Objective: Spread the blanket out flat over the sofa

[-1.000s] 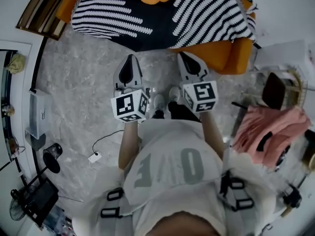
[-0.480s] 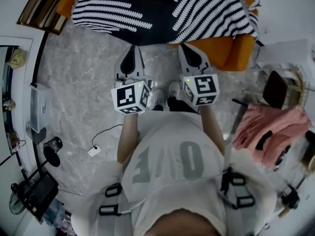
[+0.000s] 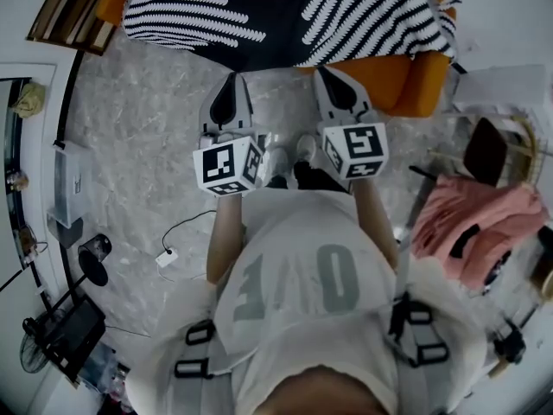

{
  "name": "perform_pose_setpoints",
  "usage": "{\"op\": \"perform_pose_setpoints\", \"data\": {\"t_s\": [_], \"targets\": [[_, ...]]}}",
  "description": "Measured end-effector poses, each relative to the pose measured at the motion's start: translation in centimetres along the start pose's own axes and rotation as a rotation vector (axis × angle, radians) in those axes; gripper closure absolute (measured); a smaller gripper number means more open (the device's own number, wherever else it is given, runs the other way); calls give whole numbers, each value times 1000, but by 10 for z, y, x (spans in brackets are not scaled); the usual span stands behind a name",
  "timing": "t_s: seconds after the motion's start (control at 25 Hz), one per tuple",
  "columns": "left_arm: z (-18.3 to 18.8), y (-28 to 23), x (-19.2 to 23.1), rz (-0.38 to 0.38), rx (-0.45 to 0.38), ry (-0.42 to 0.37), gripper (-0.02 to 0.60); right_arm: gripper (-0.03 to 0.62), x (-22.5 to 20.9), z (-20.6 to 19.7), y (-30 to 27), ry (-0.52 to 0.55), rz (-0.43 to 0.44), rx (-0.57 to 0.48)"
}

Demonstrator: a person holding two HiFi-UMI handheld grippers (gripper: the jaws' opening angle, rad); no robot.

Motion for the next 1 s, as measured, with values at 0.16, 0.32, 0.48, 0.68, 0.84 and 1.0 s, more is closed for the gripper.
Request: {"op": "perform_pose_setpoints", "data": {"t_s": [0.16, 0.32, 0.48, 0.68, 0.84, 1.0], "targets": [[-1, 1, -3, 4, -4, 14, 574, 588, -6, 0, 3, 2, -10, -4], [3, -3, -4, 20, -19, 39, 574, 588, -12, 4, 4, 0, -21, -13], [3, -12, -13, 2, -10, 21, 574, 588, -24, 3, 8, -8, -31, -15], [2, -29, -33, -35, -10, 1, 574, 588, -45, 5, 12, -18, -57, -30], [1, -42, -53, -65, -22, 9, 574, 588, -66, 5, 18, -23, -94, -47], [-3, -57, -71, -114, -13, 5, 574, 588, -87, 5, 26, -34, -147, -59]]}}
Point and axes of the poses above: the fingertips, and each gripper's own axes: y backward along the fingers, x to its left, z out of its top, the point moved 5 cm from there along y, backward along the fingers, and after that the axes turned 11 degrees about -x, right-handed, at the moved point
